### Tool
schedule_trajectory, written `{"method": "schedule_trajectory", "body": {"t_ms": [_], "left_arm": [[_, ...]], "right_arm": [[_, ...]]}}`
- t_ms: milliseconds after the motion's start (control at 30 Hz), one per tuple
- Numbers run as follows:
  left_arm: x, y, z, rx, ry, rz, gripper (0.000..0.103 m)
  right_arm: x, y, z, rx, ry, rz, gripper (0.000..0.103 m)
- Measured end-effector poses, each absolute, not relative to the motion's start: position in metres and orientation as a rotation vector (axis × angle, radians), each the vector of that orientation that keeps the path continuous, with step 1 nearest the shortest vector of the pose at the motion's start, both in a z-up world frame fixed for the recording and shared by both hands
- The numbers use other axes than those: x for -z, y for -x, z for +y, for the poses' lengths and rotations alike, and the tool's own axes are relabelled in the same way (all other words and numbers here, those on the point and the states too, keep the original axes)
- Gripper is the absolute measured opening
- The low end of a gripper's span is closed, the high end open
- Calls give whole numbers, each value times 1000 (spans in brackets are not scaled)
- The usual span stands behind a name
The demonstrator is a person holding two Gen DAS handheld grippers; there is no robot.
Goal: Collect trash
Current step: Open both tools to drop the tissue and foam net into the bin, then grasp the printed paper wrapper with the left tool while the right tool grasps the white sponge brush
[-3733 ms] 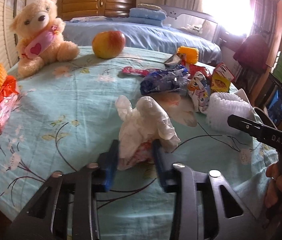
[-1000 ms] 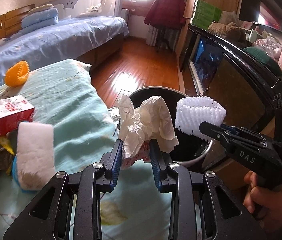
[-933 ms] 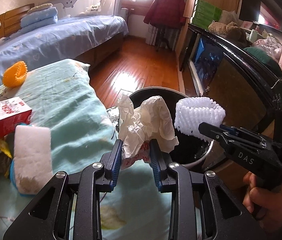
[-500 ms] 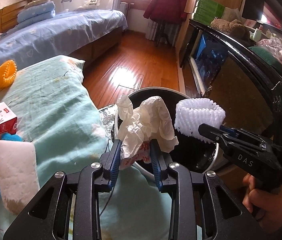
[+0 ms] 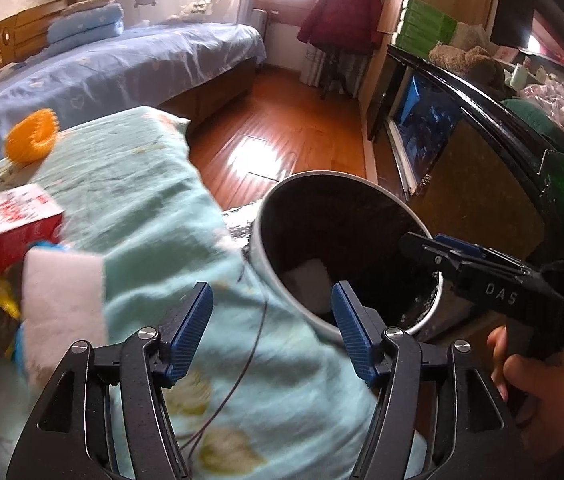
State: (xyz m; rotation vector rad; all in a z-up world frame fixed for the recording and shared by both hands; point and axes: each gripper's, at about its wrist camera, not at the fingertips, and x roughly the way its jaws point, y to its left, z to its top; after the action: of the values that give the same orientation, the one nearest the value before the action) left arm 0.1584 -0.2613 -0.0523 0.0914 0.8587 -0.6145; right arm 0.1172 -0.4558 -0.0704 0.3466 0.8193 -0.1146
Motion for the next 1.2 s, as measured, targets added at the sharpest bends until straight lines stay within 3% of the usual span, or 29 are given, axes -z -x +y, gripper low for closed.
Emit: {"method": "schedule_trajectory", "body": {"t_ms": [67, 267, 1200], "left_arm": [[52, -153, -252, 602, -78, 855, 63], [52, -139, -213, 553, -23, 844, 63], [60, -126, -50, 249, 155, 825, 64]], "right_arm": [[68, -115, -450, 104, -352, 809, 74], [64, -111, -428, 61, -371, 792, 78], [60, -119, -285, -226, -286, 817, 82]]}}
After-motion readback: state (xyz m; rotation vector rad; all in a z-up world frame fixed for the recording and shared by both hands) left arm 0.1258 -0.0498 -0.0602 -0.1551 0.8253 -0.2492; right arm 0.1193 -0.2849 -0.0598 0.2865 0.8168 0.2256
